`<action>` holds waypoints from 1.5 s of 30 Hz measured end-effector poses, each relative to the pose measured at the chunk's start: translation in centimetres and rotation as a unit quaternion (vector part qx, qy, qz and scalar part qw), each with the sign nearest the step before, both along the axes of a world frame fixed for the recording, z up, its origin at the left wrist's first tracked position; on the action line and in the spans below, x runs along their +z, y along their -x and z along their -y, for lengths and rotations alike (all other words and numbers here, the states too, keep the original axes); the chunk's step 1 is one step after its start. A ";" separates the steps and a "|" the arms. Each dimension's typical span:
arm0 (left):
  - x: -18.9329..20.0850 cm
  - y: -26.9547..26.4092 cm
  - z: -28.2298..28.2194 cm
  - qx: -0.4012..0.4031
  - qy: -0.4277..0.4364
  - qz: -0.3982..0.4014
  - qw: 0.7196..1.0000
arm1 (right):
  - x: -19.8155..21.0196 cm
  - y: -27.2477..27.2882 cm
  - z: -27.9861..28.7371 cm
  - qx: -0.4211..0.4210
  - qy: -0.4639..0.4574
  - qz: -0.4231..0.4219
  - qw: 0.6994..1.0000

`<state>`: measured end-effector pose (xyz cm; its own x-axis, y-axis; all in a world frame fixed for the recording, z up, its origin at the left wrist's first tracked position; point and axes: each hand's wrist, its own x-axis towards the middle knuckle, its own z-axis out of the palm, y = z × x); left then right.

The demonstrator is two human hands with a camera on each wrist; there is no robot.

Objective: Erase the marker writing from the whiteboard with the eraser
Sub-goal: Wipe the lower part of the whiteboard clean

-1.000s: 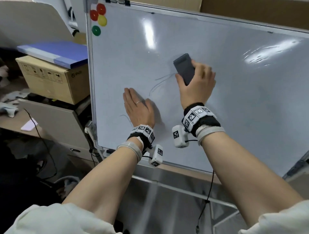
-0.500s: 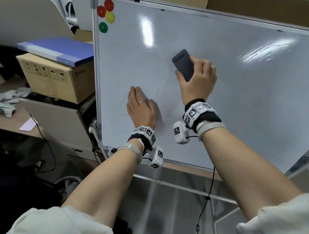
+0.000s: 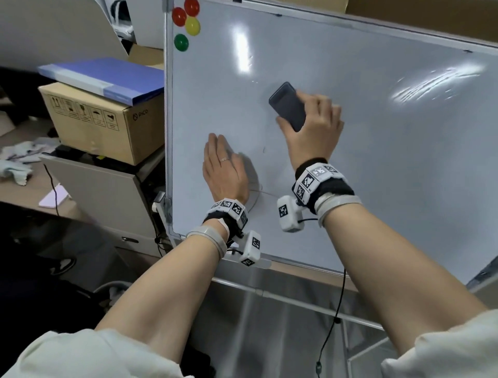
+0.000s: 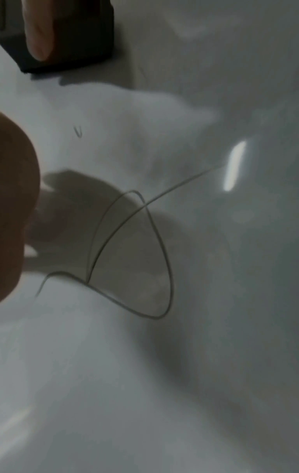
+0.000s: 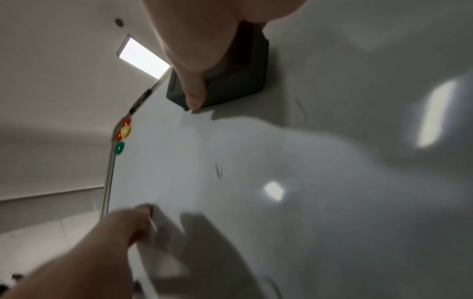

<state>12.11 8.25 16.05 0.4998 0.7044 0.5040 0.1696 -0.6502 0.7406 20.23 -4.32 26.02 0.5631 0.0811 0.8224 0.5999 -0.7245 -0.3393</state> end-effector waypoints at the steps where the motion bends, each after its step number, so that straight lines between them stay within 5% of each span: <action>1: -0.3 0.1 -0.3 0.009 -0.003 -0.002 1.000 | -0.8 0.5 -0.4 0.017 0.015 -0.005 1.000; 6: -4.2 1.6 -2.9 0.120 0.076 -0.067 0.988 | -7.9 3.2 -1.6 0.113 0.112 -0.033 0.987; 14: -9.6 4.6 -3.5 0.105 0.128 -0.084 0.983 | -15.1 5.6 -2.6 0.187 0.177 -0.063 0.964; 23: -11.3 6.2 -4.4 0.077 0.183 -0.067 0.978 | -10.4 4.9 -5.6 0.148 0.116 -0.018 0.982; 32: -12.3 7.3 -4.9 0.033 0.206 0.000 0.978 | -19.1 7.8 -6.3 0.222 0.295 -0.080 0.926; 40: -12.0 6.6 -4.5 0.043 0.212 -0.012 0.976 | -10.2 5.0 -6.1 0.114 0.141 0.006 0.983; 45: -12.8 6.5 -4.7 0.037 0.212 0.005 0.977 | -12.0 5.8 -7.0 0.130 0.176 -0.001 0.976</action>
